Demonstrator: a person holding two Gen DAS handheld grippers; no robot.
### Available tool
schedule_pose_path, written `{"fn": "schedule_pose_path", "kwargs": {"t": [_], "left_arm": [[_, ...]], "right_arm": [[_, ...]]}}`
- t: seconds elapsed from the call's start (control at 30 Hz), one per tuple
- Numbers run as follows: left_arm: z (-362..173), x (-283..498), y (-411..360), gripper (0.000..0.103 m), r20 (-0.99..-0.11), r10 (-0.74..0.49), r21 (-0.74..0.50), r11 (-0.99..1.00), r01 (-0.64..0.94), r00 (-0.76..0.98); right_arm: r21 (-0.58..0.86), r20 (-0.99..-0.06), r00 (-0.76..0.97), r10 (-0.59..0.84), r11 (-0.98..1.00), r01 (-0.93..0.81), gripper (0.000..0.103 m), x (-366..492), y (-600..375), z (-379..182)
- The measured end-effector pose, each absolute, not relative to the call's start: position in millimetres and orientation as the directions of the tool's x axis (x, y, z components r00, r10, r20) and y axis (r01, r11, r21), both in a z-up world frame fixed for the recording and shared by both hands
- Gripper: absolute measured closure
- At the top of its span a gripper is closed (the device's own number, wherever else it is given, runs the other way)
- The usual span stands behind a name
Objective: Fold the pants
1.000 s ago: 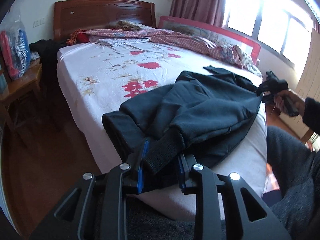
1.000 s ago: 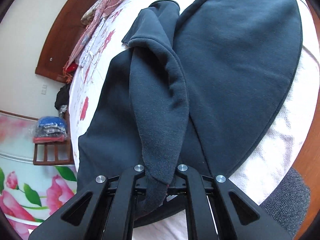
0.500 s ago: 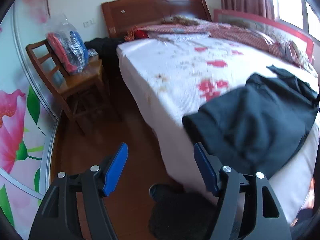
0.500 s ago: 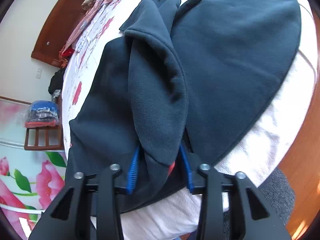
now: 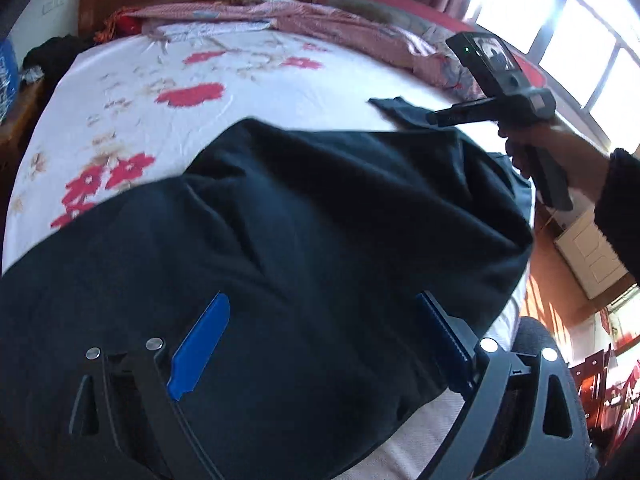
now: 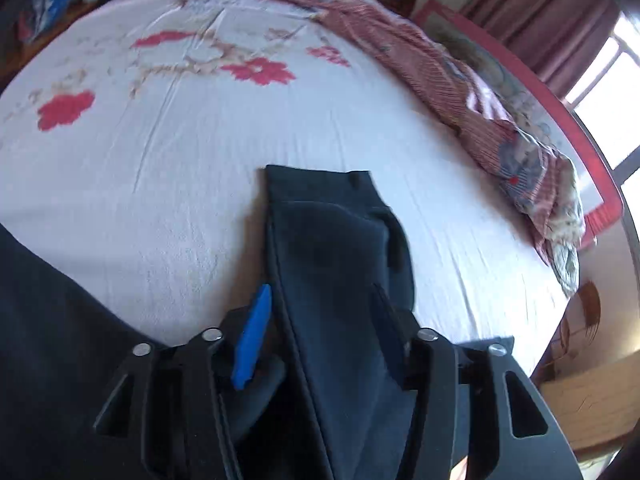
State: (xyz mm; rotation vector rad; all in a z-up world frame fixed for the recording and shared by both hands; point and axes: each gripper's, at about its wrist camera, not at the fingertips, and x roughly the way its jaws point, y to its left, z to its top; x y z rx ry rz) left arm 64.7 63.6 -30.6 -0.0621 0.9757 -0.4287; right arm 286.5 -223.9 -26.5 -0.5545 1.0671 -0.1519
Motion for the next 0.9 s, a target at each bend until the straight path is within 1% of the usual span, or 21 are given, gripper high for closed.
{"fn": "schedule_pose_path", "kwargs": {"t": [0.07, 0.13, 0.17, 0.2, 0.23, 0.33, 0.43, 0.53, 0.57, 0.6, 0.67, 0.73, 0.8, 0.83, 0.87, 0.9], "left_arm": [[-41, 59, 62, 0.010, -0.803, -0.363, -0.222, 0.918, 0.328, 0.473], [-39, 52, 60, 0.010, -0.799, -0.361, -0.202, 0.914, 0.351, 0.481], [-37, 51, 58, 0.010, -0.801, -0.357, -0.190, 0.913, 0.362, 0.480], [-37, 50, 57, 0.009, -0.802, -0.354, -0.182, 0.912, 0.368, 0.480], [-36, 50, 56, 0.009, -0.804, -0.352, -0.178, 0.911, 0.372, 0.480], [-37, 48, 51, 0.006, -0.807, -0.339, -0.146, 0.908, 0.392, 0.484], [-37, 44, 45, 0.005, -0.813, -0.315, -0.101, 0.905, 0.413, 0.491], [-37, 41, 44, 0.005, -0.814, -0.309, -0.084, 0.901, 0.426, 0.492], [-37, 41, 44, 0.005, -0.813, -0.310, -0.081, 0.898, 0.432, 0.492], [-37, 40, 43, 0.005, -0.813, -0.310, -0.075, 0.895, 0.440, 0.492], [-38, 38, 44, 0.005, -0.813, -0.313, -0.064, 0.886, 0.459, 0.492], [-38, 35, 44, 0.005, -0.814, -0.317, -0.058, 0.878, 0.475, 0.487], [-36, 34, 47, 0.005, -0.814, -0.332, -0.074, 0.873, 0.481, 0.477], [-36, 35, 47, 0.005, -0.818, -0.331, -0.075, 0.872, 0.483, 0.471], [-36, 35, 46, 0.005, -0.823, -0.325, -0.067, 0.871, 0.487, 0.466], [-36, 36, 45, 0.005, -0.829, -0.314, -0.054, 0.868, 0.493, 0.463]], "right_arm": [[-0.571, -0.765, 0.463, -0.447, 0.804, -0.167, 0.041, 300, -223, -48], [-0.544, -0.787, 0.435, -0.438, 0.825, -0.152, 0.042, 309, -228, -53], [-0.514, -0.802, 0.424, -0.420, 0.847, -0.133, 0.051, 312, -233, -51], [-0.506, -0.809, 0.408, -0.424, 0.855, -0.114, 0.086, 314, -239, -49], [-0.482, -0.815, 0.414, -0.405, 0.871, -0.097, 0.095, 313, -242, -46], [-0.320, -0.835, 0.471, -0.285, 0.947, 0.005, 0.095, 300, -265, -12], [-0.061, -0.808, 0.572, -0.143, 0.985, 0.160, 0.095, 271, -316, 34], [0.183, -0.737, 0.671, -0.080, 0.932, 0.312, 0.095, 215, -389, 68], [0.245, -0.713, 0.697, -0.076, 0.904, 0.350, 0.095, 194, -415, 72], [0.274, -0.705, 0.702, -0.099, 0.875, 0.399, 0.095, 175, -437, 72], [0.365, -0.688, 0.719, -0.103, 0.807, 0.465, 0.095, 140, -484, 56], [0.412, -0.742, 0.664, -0.096, 0.716, 0.564, 0.095, 116, -525, 13], [0.468, -0.770, 0.637, -0.035, 0.648, 0.601, 0.095, 100, -546, -35], [0.466, -0.781, 0.624, -0.034, 0.633, 0.618, 0.097, 93, -549, -54], [0.515, -0.735, 0.678, -0.034, 0.622, 0.590, 0.097, 85, -547, -57], [0.545, -0.714, 0.699, -0.027, 0.606, 0.580, 0.097, 82, -547, -58]]}}
